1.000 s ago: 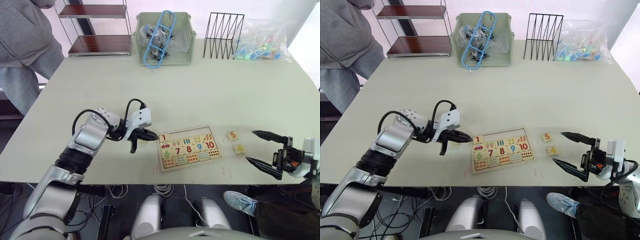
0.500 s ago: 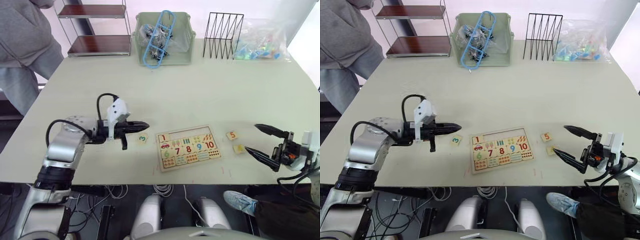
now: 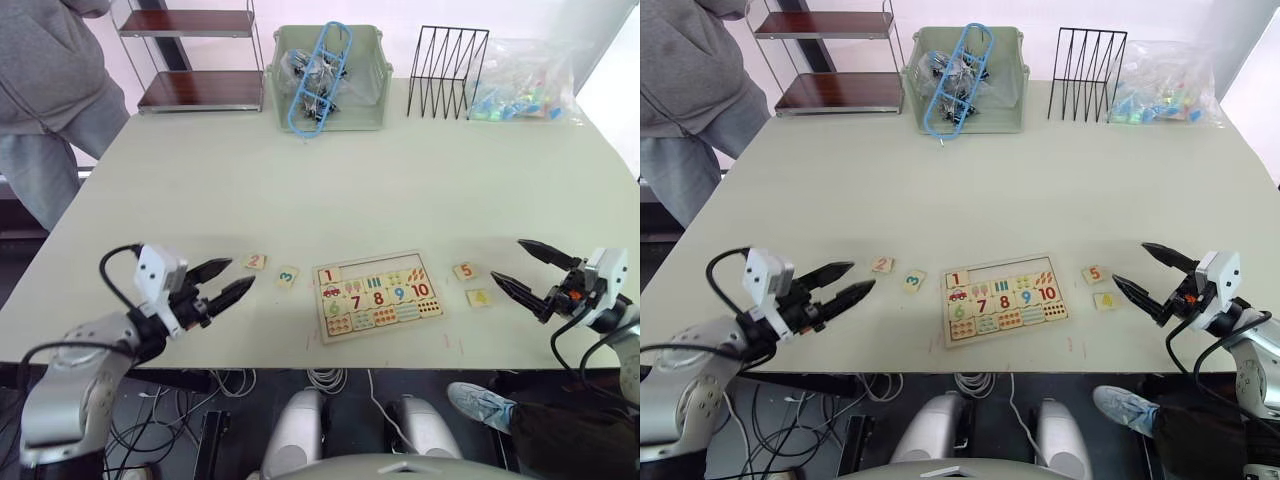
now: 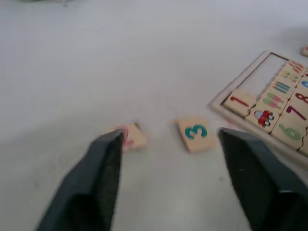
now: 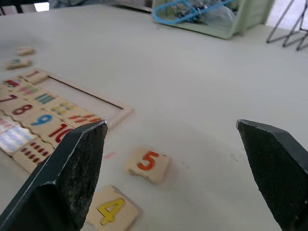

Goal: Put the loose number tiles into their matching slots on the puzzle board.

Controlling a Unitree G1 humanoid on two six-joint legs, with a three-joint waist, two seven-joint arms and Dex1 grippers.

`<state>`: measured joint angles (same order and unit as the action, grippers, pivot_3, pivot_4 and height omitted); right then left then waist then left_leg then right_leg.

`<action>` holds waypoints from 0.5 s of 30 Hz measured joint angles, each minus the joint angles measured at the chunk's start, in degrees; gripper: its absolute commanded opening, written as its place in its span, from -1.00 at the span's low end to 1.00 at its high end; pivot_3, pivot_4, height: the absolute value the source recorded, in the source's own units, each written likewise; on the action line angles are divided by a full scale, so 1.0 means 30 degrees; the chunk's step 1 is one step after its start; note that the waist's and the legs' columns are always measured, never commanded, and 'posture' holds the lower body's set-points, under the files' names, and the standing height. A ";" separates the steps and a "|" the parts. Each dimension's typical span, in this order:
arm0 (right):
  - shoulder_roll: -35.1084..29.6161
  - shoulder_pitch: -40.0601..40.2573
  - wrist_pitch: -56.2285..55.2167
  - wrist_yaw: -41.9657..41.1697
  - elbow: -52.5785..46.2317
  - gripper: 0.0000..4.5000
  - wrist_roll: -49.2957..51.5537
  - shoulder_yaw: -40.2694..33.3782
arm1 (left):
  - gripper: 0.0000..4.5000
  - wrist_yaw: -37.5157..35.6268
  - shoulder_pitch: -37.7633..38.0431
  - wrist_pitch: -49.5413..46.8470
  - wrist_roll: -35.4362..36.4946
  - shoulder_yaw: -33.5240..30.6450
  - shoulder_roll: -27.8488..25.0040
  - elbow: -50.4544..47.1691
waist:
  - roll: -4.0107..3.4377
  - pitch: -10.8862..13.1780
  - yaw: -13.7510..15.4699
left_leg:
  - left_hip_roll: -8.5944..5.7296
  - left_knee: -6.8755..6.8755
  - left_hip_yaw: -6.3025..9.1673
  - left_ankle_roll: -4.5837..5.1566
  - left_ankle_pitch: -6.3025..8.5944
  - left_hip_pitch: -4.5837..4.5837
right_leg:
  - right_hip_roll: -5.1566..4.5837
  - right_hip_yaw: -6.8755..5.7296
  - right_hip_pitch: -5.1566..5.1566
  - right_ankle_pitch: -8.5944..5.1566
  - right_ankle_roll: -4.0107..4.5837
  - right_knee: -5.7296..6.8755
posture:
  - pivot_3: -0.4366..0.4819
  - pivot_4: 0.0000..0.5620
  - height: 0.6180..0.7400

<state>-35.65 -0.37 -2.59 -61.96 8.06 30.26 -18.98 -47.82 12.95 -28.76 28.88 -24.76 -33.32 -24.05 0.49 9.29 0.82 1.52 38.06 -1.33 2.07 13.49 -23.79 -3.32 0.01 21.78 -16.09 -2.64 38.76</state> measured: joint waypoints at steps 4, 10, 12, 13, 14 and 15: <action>0.0001 0.0187 -0.0291 -0.0198 0.0872 1.00 -0.0012 -0.0143 | 0.98 0.0467 0.2256 0.0933 0.0199 -0.1068 0.0845 -0.0603 | -0.0001 0.0000 -0.0036 | 0.0001 -0.0009 -0.0013 0.0014 0.0010 0.0006 | -0.0014 0.0008 -0.0001 -0.0016 0.0029 -0.0014 | -0.05 -0.47 1.00; 0.0003 0.0886 -0.1663 -0.0946 0.1655 1.00 -0.0055 -0.0444 | 0.98 0.0798 0.4271 0.2651 0.0183 -0.1961 0.1619 -0.0461 | -0.0001 -0.0002 -0.0010 | 0.0002 -0.0011 -0.0014 0.0022 0.0015 0.0005 | -0.0025 -0.0002 -0.0005 -0.0023 0.0041 -0.0042 | -0.05 -0.47 1.00; 0.0005 0.1182 -0.1774 -0.1118 0.1736 1.00 -0.0053 -0.0451 | 0.98 0.0795 0.4467 0.2917 0.0184 -0.2079 0.1658 -0.0298 | -0.0002 -0.0002 -0.0011 | 0.0003 -0.0021 -0.0017 0.0025 0.0018 0.0002 | -0.0026 -0.0002 -0.0004 -0.0023 0.0041 -0.0062 | -0.05 -0.47 1.00; 0.0038 0.1469 -0.1857 -0.1265 0.1701 1.00 -0.0009 -0.0477 | 0.98 0.0778 0.4637 0.3184 0.0185 -0.2068 0.1728 -0.0201 | -0.0002 -0.0002 -0.0012 | 0.0003 -0.0024 -0.0019 0.0028 0.0019 0.0000 | -0.0029 -0.0002 -0.0004 -0.0023 0.0041 -0.0072 | -0.05 -0.47 1.00; 0.0089 0.1721 -0.1912 -0.1319 0.1655 1.00 0.0009 -0.0526 | 0.98 0.0775 0.4763 0.3330 0.0181 -0.2061 0.1790 -0.0139 | -0.0002 -0.0003 -0.0012 | 0.0003 -0.0027 -0.0020 0.0032 0.0022 0.0001 | -0.0031 -0.0002 -0.0010 -0.0023 0.0041 -0.0081 | -0.05 -0.47 1.00; 0.0158 0.2120 -0.1975 -0.1367 0.1515 1.00 0.0065 -0.0596 | 0.98 0.0776 0.4878 0.3506 0.0181 -0.2046 0.1858 -0.0035 | -0.0002 -0.0002 -0.0003 | 0.0003 -0.0029 -0.0020 0.0036 0.0025 -0.0002 | -0.0038 -0.0004 -0.0010 -0.0024 0.0041 -0.0086 | -0.05 -0.47 1.00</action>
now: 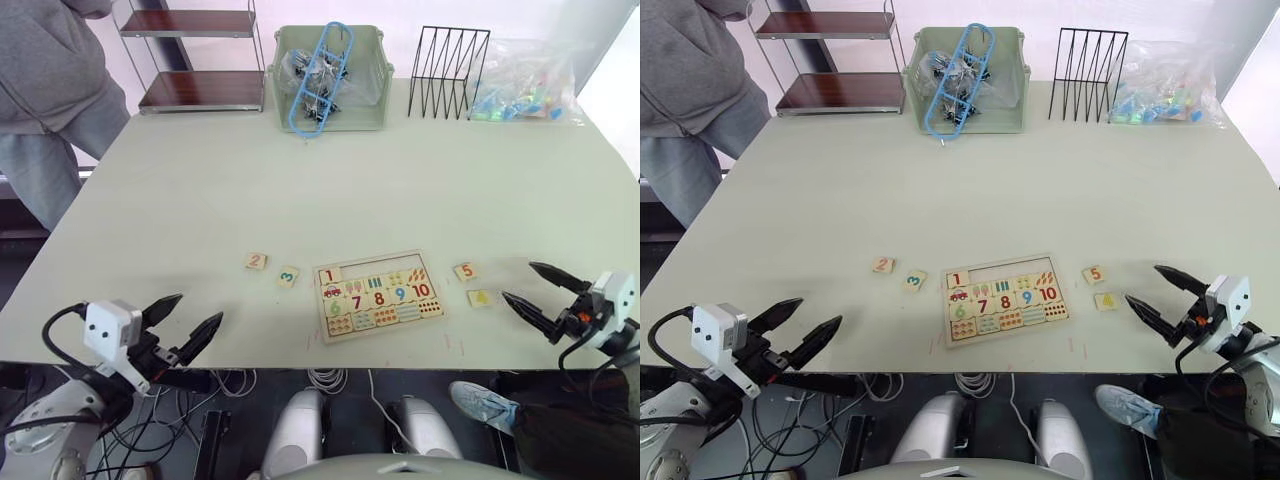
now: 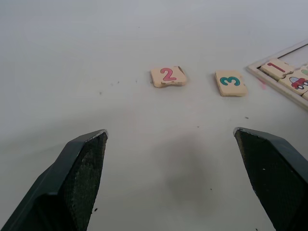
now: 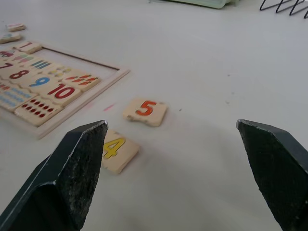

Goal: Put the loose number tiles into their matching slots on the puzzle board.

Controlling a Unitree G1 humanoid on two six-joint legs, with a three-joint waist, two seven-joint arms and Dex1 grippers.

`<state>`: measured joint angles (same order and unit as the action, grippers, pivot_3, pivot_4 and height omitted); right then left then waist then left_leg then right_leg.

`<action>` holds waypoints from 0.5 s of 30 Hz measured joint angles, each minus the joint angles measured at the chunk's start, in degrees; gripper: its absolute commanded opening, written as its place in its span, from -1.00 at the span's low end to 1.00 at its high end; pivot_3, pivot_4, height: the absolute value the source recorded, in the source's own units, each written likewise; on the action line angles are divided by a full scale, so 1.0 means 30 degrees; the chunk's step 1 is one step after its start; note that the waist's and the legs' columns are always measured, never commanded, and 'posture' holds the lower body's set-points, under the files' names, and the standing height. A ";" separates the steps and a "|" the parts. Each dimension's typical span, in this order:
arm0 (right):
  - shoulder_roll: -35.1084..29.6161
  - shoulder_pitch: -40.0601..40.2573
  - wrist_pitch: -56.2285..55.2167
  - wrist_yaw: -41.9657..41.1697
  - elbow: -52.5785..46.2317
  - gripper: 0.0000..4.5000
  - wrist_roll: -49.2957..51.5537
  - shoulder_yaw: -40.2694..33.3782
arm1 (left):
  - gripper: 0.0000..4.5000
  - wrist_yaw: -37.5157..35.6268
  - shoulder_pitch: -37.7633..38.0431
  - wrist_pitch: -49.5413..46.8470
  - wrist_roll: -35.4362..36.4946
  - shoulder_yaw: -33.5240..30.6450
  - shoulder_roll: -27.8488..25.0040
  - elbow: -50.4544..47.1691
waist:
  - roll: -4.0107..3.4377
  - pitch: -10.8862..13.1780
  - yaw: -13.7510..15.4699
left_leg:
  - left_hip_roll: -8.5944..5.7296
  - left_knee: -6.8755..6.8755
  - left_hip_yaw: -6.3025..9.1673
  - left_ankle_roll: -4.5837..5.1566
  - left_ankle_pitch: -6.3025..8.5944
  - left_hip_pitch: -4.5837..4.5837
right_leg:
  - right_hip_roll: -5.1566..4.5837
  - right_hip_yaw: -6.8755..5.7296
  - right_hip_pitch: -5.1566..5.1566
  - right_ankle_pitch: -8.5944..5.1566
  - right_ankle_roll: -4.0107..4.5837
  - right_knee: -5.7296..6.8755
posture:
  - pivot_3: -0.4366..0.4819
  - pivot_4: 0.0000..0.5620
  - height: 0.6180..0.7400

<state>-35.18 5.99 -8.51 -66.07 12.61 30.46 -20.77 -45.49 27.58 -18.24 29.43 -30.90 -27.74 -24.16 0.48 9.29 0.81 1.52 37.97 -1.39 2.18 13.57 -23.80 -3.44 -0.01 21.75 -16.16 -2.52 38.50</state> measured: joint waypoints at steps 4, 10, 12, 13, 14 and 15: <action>0.0248 0.1230 -0.0197 -0.0252 -0.0553 1.00 0.0144 -0.0068 | 0.98 0.0104 0.0014 0.0300 0.0001 0.0040 0.0047 0.0141 | -0.0002 -0.0001 -0.0014 | 0.0002 -0.0002 -0.0004 0.0003 0.0003 0.0003 | -0.0010 0.0006 0.0000 -0.0001 0.0001 -0.0013 | -0.05 -0.47 1.00; 0.0661 0.2233 -0.0341 0.0061 -0.1715 1.00 0.0207 -0.0222 | 0.98 0.0272 -0.0726 0.0537 0.0000 0.0364 0.0012 0.0499 | -0.0005 -0.0004 -0.0012 | 0.0003 -0.0033 -0.0004 0.0003 0.0004 0.0000 | -0.0014 0.0005 -0.0001 -0.0001 0.0001 -0.0060 | -0.05 -0.47 1.00; 0.0734 0.2394 -0.0356 0.0137 -0.1862 1.00 0.0215 -0.0231 | 0.98 0.0266 -0.0908 0.0540 0.0000 0.0580 -0.0029 0.0639 | -0.0008 -0.0005 -0.0018 | 0.0002 -0.0047 -0.0009 0.0003 0.0004 0.0000 | -0.0018 0.0009 -0.0003 0.0000 0.0000 -0.0079 | -0.05 -0.47 1.00; 0.0752 0.2456 -0.0356 0.0171 -0.1927 1.00 0.0216 -0.0235 | 0.98 0.0259 -0.0977 0.0543 0.0000 0.0637 -0.0038 0.0712 | -0.0007 -0.0005 -0.0017 | 0.0002 -0.0047 -0.0009 0.0003 0.0004 0.0000 | -0.0018 0.0009 -0.0004 0.0001 0.0000 -0.0080 | -0.05 -0.47 1.00; 0.0838 0.2642 -0.0376 0.0326 -0.2166 1.00 0.0216 -0.0246 | 0.98 0.0244 -0.1229 0.0544 -0.0011 0.0764 -0.0087 0.0893 | -0.0007 -0.0005 -0.0019 | 0.0003 -0.0050 -0.0008 0.0003 0.0004 0.0000 | -0.0017 0.0008 -0.0004 0.0000 0.0001 -0.0083 | -0.05 -0.47 1.00; 0.0886 0.2803 -0.0434 0.0469 -0.2387 1.00 0.0217 -0.0252 | 0.98 0.0219 -0.1403 0.0550 -0.0017 0.0813 -0.0174 0.1030 | -0.0007 -0.0005 -0.0019 | 0.0003 -0.0053 -0.0008 0.0003 0.0004 0.0001 | -0.0018 0.0008 -0.0004 0.0000 0.0001 -0.0083 | -0.05 -0.47 1.00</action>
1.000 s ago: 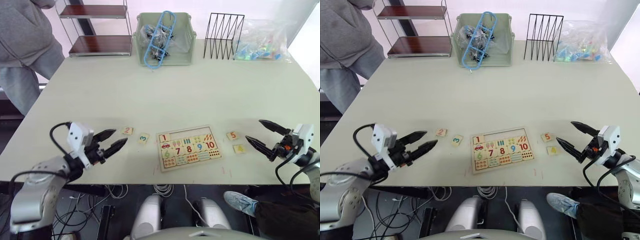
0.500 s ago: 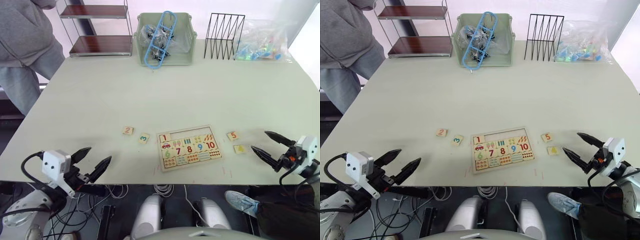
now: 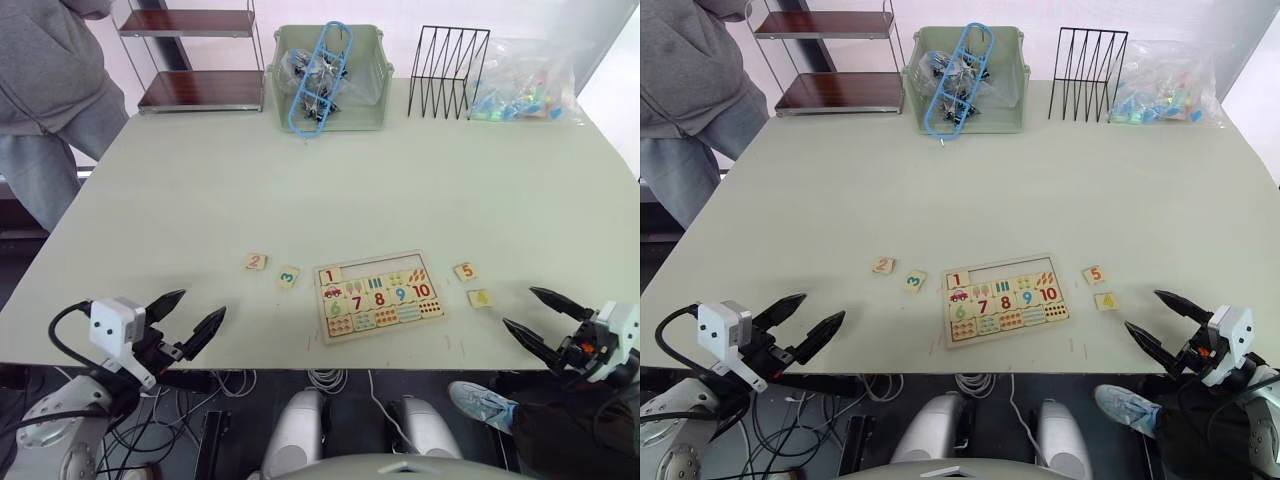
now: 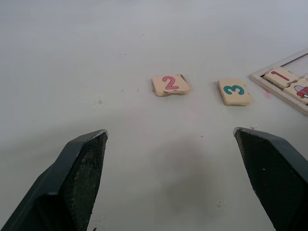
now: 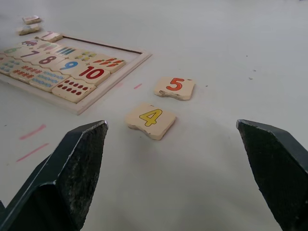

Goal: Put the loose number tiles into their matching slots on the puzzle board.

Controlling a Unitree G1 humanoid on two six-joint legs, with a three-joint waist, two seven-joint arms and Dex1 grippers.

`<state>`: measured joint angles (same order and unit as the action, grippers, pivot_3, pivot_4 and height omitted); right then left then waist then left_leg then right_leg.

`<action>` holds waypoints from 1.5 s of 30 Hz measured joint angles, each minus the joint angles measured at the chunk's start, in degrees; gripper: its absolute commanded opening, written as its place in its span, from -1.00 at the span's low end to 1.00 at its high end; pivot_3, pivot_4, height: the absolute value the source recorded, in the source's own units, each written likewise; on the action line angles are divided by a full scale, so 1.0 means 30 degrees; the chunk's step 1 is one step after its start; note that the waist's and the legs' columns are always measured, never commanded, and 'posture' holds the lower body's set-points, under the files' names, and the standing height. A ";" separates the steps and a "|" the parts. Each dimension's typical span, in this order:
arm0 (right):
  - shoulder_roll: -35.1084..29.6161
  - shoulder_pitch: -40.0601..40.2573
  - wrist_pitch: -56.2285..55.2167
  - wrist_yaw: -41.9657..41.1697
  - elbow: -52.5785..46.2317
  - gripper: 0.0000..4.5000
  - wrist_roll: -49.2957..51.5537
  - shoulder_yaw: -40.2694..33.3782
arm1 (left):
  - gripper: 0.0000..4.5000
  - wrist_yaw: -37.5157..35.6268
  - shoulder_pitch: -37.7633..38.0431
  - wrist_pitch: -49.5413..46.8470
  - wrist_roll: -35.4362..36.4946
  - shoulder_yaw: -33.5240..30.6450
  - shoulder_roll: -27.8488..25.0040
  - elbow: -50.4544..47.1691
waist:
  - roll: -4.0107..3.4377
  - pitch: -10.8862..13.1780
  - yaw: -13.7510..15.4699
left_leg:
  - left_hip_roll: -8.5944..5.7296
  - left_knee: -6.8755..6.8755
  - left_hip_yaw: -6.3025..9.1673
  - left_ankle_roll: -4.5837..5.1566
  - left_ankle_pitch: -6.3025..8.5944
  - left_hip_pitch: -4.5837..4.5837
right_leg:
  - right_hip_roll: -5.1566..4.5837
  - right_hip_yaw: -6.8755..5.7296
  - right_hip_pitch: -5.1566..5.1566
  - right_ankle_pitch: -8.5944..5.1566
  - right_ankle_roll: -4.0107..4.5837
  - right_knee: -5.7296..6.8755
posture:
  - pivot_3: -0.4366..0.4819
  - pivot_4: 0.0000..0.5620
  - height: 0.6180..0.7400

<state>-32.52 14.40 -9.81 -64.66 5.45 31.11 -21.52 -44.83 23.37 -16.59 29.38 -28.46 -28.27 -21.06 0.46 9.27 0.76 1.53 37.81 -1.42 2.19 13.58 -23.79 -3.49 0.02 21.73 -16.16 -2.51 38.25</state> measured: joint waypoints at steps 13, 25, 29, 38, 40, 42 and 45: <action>0.0065 0.0349 -0.0142 0.0466 -0.0559 1.00 0.0142 -0.0383 | 0.98 -0.0425 -0.1025 0.0658 -0.0185 0.0712 -0.0515 0.1503 | -0.0006 -0.0004 -0.0003 | 0.0000 -0.0041 -0.0001 -0.0001 0.0001 0.0001 | -0.0020 0.0002 -0.0003 0.0004 0.0003 -0.0054 | -0.05 -0.47 1.00; 0.0236 0.0315 -0.0297 0.0418 -0.0555 1.00 0.0132 -0.0435 | 0.98 -0.0818 -0.1280 0.0987 -0.0342 0.0767 -0.0687 0.2003 | -0.0009 -0.0007 -0.0005 | -0.0003 -0.0117 -0.0003 -0.0001 0.0000 0.0009 | -0.0029 0.0000 0.0000 0.0004 0.0005 -0.0096 | -0.05 -0.47 1.00; 0.0235 0.0260 -0.0289 0.0290 -0.0564 1.00 0.0183 -0.0435 | 0.98 -0.1028 -0.1379 0.1060 -0.0364 0.0776 -0.0945 0.2123 | -0.0009 -0.0007 -0.0004 | -0.0005 -0.0117 -0.0003 -0.0001 -0.0001 0.0011 | -0.0032 -0.0001 0.0000 0.0004 0.0005 -0.0095 | -0.05 -0.47 1.00; -0.1033 -0.0808 0.1552 -0.2487 -0.1763 1.00 0.2506 -0.0432 | 0.98 -0.3812 -0.4397 0.1917 -0.0595 0.1668 -0.3896 0.5107 | -0.0021 -0.0013 0.0001 | -0.0004 -0.0127 -0.0003 0.0000 -0.0003 0.0015 | -0.0034 -0.0011 0.0001 0.0009 0.0011 -0.0094 | -0.05 -0.47 1.00; -0.1102 -0.0934 0.1810 -0.2917 -0.1889 1.00 0.2745 -0.0420 | 0.98 -0.4333 -0.4914 0.2108 -0.0745 0.1932 -0.4379 0.5658 | -0.0021 -0.0014 0.0004 | -0.0007 -0.0136 -0.0003 0.0000 -0.0003 0.0012 | -0.0036 -0.0016 0.0001 0.0010 0.0010 -0.0101 | -0.05 -0.47 1.00; -0.1122 -0.0970 0.1993 -0.3212 -0.1881 1.00 0.2845 -0.0398 | 0.98 -0.4808 -0.5394 0.2300 -0.0851 0.2293 -0.4542 0.6180 | -0.0021 -0.0013 -0.0004 | -0.0015 -0.0139 -0.0007 0.0000 -0.0002 0.0008 | -0.0049 -0.0017 0.0000 0.0012 0.0005 -0.0104 | -0.05 -0.47 1.00; -0.1572 -0.1768 0.2332 -0.4278 -0.1877 1.00 0.3103 -0.0178 | 0.98 -0.5923 -0.8589 0.2328 -0.1508 0.3633 -0.5692 0.8684 | -0.0022 -0.0008 0.0045 | -0.0019 -0.0132 0.0019 0.0001 -0.0009 0.0017 | -0.0042 -0.0066 -0.0021 0.0016 0.0006 -0.0087 | -0.05 -0.47 1.00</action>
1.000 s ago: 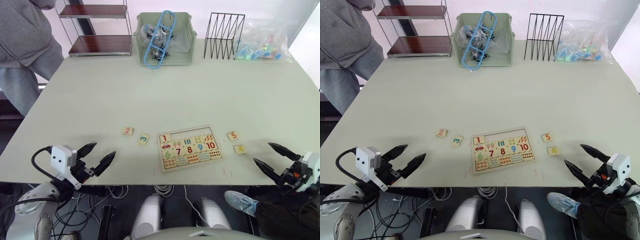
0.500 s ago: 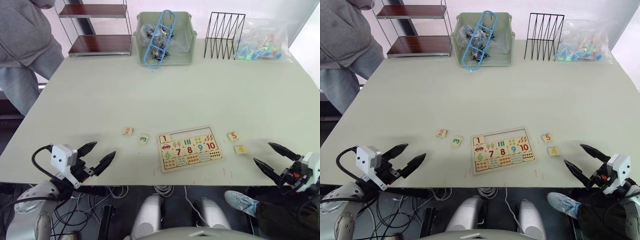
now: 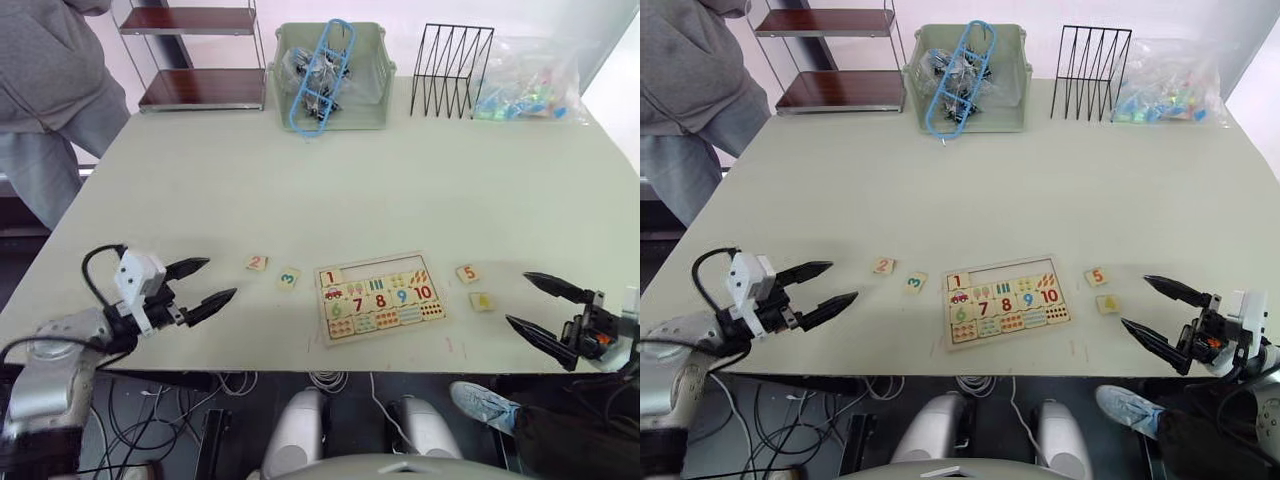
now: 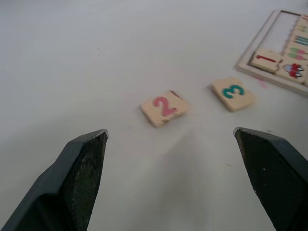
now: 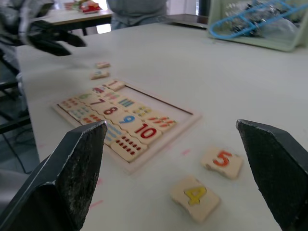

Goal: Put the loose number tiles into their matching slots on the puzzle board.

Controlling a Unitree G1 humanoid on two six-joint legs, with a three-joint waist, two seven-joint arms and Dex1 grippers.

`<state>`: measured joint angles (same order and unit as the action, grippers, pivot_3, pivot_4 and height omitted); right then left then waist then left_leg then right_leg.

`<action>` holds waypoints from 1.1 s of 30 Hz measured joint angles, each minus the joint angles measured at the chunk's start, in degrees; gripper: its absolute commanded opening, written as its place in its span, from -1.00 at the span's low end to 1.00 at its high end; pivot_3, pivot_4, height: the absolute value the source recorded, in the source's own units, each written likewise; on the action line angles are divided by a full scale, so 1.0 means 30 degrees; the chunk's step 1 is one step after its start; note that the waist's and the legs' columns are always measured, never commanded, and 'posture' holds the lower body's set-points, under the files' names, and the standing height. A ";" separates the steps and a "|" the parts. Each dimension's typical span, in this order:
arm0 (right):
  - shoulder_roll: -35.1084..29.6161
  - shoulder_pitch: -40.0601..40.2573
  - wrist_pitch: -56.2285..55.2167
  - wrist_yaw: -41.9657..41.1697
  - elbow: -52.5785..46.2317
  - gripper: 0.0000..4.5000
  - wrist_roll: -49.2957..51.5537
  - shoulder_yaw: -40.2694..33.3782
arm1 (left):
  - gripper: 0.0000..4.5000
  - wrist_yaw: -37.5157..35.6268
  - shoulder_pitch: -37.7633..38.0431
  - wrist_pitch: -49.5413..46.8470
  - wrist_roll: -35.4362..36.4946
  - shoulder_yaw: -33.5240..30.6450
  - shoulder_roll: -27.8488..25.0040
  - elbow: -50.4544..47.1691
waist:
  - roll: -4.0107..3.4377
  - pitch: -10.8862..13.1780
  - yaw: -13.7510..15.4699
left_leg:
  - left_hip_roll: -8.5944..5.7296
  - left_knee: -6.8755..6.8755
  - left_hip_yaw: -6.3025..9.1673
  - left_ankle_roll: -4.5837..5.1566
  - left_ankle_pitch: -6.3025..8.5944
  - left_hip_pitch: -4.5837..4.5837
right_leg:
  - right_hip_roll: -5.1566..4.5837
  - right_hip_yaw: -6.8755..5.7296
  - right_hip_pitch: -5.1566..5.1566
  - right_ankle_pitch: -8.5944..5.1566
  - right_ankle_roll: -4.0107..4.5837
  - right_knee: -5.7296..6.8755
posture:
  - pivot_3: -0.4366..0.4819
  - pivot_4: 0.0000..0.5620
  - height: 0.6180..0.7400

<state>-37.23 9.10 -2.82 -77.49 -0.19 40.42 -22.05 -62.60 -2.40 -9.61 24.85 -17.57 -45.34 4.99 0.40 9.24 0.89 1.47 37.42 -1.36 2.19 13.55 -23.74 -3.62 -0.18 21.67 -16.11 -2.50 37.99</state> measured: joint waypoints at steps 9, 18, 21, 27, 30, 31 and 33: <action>-0.0174 -0.0389 0.0449 -0.1313 -0.0013 1.00 0.0178 0.0106 | 0.98 0.1658 -0.1498 -0.2129 0.0017 0.1209 0.1069 -0.0268 | 0.0005 -0.0001 -0.0113 | -0.0002 -0.0008 -0.0005 0.0002 0.0005 -0.0018 | 0.0017 -0.0014 0.0004 0.0041 -0.0081 -0.0003 | -0.05 -0.47 1.00; -0.0278 -0.1230 0.0820 -0.1978 0.0004 1.00 0.0183 0.0109 | 0.98 0.6279 -0.0333 -0.5398 -0.0255 0.1477 0.2500 -0.4674 | 0.0007 -0.0001 -0.0070 | -0.0006 0.0018 0.0002 0.0003 0.0001 0.0004 | 0.0012 -0.0002 -0.0026 0.0049 -0.0092 0.0010 | -0.05 -0.47 1.00; -0.0280 -0.1298 0.0881 -0.2047 0.0008 1.00 0.0183 0.0109 | 0.98 0.8223 0.0283 -0.6810 -0.0440 0.1540 0.3226 -0.6476 | 0.0006 -0.0001 -0.0055 | -0.0006 0.0014 0.0010 0.0002 0.0001 0.0000 | 0.0012 -0.0008 -0.0025 0.0047 -0.0090 0.0010 | -0.05 -0.47 1.00; -0.0639 -0.1938 0.1209 -0.2366 0.0086 1.00 0.0184 0.0110 | 0.98 1.2241 0.0700 -0.9156 -0.1452 0.1880 0.4955 -0.8606 | 0.0007 -0.0001 -0.0042 | -0.0019 0.0019 0.0019 0.0002 0.0000 0.0011 | 0.0020 -0.0016 -0.0039 0.0048 -0.0092 0.0017 | -0.05 -0.47 1.00; -0.0643 -0.2138 0.1312 -0.2463 0.0208 1.00 0.0181 0.0118 | 0.98 1.3279 0.0701 -0.9744 -0.1861 0.2312 0.5499 -0.8975 | 0.0008 -0.0002 -0.0035 | -0.0027 0.0021 0.0021 0.0002 -0.0001 0.0011 | 0.0021 -0.0018 -0.0043 0.0048 -0.0092 0.0019 | -0.05 -0.47 1.00; -0.0643 -0.2227 0.1323 -0.2485 0.0281 1.00 0.0178 0.0118 | 0.98 1.3505 0.0701 -0.9890 -0.1884 0.2331 0.5641 -0.9015 | 0.0008 -0.0002 -0.0036 | -0.0028 0.0022 0.0021 0.0002 -0.0001 0.0010 | 0.0021 -0.0019 -0.0044 0.0048 -0.0091 0.0019 | -0.05 -0.47 1.00; -0.0648 -0.2404 0.1330 -0.2561 0.0444 1.00 0.0171 0.0118 | 0.98 1.4061 0.0699 -1.0147 -0.2089 0.2406 0.5943 -0.9020 | 0.0008 -0.0002 -0.0037 | -0.0034 0.0022 0.0021 0.0002 -0.0001 0.0010 | 0.0022 -0.0018 -0.0044 0.0048 -0.0092 0.0016 | -0.05 -0.47 1.00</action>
<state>-39.18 1.89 1.17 -85.17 1.15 40.93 -21.70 -20.41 -0.30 -40.05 18.58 -10.35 -27.51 -22.07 0.42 9.24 0.78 1.37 37.48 -1.30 2.20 13.55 -23.71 -3.55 -0.23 21.54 -15.97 -2.77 38.04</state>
